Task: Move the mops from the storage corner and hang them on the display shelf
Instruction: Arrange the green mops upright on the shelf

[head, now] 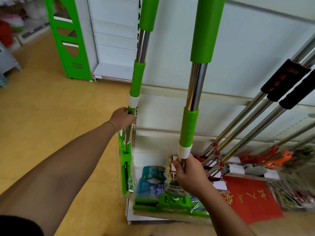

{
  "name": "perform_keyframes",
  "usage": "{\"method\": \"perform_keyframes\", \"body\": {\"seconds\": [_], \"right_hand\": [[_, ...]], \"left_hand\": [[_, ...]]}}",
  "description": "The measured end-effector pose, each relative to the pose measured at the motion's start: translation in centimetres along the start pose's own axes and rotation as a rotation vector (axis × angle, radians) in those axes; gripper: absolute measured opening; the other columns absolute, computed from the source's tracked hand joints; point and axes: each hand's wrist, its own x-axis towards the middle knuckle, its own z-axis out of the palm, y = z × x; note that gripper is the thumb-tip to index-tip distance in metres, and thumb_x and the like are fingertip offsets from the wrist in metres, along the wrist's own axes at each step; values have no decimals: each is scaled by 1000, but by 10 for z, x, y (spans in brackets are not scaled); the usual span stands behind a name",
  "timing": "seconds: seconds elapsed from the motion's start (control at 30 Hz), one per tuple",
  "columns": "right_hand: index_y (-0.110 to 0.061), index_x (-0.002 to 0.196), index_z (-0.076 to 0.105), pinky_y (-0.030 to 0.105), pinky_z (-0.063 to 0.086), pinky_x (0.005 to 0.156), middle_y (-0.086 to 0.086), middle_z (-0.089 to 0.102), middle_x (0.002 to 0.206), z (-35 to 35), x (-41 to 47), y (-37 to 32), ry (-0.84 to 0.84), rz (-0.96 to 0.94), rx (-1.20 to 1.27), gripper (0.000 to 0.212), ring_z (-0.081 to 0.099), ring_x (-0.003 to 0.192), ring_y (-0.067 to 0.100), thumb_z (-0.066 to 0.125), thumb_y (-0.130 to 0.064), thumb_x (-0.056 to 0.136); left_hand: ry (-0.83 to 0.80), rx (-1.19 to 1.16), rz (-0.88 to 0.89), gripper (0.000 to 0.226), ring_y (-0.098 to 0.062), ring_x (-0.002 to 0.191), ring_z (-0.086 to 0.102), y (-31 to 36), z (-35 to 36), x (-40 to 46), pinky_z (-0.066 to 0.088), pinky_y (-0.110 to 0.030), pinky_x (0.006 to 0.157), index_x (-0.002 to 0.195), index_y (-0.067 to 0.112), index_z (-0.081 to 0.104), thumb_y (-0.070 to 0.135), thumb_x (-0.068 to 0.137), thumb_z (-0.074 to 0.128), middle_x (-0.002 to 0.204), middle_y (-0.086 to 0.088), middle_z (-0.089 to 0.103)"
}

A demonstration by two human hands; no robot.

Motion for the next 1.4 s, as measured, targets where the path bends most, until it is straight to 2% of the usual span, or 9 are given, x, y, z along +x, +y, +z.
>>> {"method": "perform_keyframes", "body": {"seconds": [0.23, 0.4, 0.53, 0.67, 0.73, 0.9, 1.13, 1.3, 1.4], "right_hand": [[-20, 93, 51, 29, 51, 66, 1, 62, 80, 8, 24, 2, 15, 36, 21, 8, 61, 74, 15, 56, -25, 97], [-21, 90, 49, 22, 39, 56, -1, 59, 79, 17, 36, -3, 26, 29, 19, 11, 56, 71, 11, 54, -25, 99], [-18, 92, 50, 19, 36, 54, -4, 56, 76, 25, 45, -10, 29, 20, 25, 10, 52, 69, 6, 54, -23, 99], [-18, 85, 48, 23, 35, 54, -4, 51, 69, 38, 58, -16, 52, -3, 26, 16, 50, 63, 8, 54, -24, 99], [-16, 90, 49, 23, 35, 53, -3, 52, 71, 44, 67, -19, 64, 9, 35, 13, 52, 64, 10, 54, -24, 99], [-15, 99, 51, 38, 52, 70, 3, 60, 83, 52, 94, -27, 96, 36, 73, 14, 59, 77, 22, 53, -29, 98], [-14, 105, 51, 35, 47, 74, 4, 61, 92, 55, 124, -33, 126, 56, 90, 16, 58, 85, 25, 53, -29, 99], [-10, 109, 53, 32, 42, 73, 4, 60, 93, 57, 141, -40, 123, 55, 90, 22, 58, 88, 27, 54, -30, 99], [-9, 113, 54, 31, 42, 76, 4, 60, 95, 54, 152, -47, 80, 57, 66, 26, 58, 92, 28, 53, -31, 99]], "left_hand": [[-49, 43, 12, 8, -22, 70, 53, -3, 0, -12, 42, -29, 63, 81, 9, 61, 11, 76, 67, 78, -7, 59], [-81, 77, 15, 13, -21, 66, 50, -8, -8, -25, 40, -28, 60, 72, 11, 56, 11, 74, 69, 74, -6, 56], [-102, 99, 16, 18, -22, 64, 50, -13, -14, -35, 39, -28, 58, 69, 13, 53, 10, 74, 70, 70, -5, 54], [-135, 115, -2, 19, -21, 66, 48, -15, -16, -41, 38, -29, 62, 70, 13, 52, 12, 76, 69, 72, -6, 54], [-139, 119, -11, 18, -22, 67, 49, -17, -17, -43, 38, -30, 63, 72, 13, 52, 13, 76, 70, 74, -7, 55], [-127, 95, -11, 17, -20, 66, 49, -20, -17, -50, 37, -27, 59, 74, 14, 53, 12, 77, 69, 73, -5, 54], [-116, 71, -22, 18, -20, 67, 49, -27, -17, -59, 39, -28, 61, 73, 15, 53, 13, 75, 70, 73, -4, 54], [-114, -7, 10, 22, -17, 75, 53, -30, -20, -66, 43, -28, 65, 91, 22, 56, 13, 79, 71, 86, -1, 58], [-82, -48, 60, 23, -19, 76, 53, -26, -23, -67, 44, -31, 68, 102, 20, 57, 18, 83, 69, 89, -1, 58]]}}
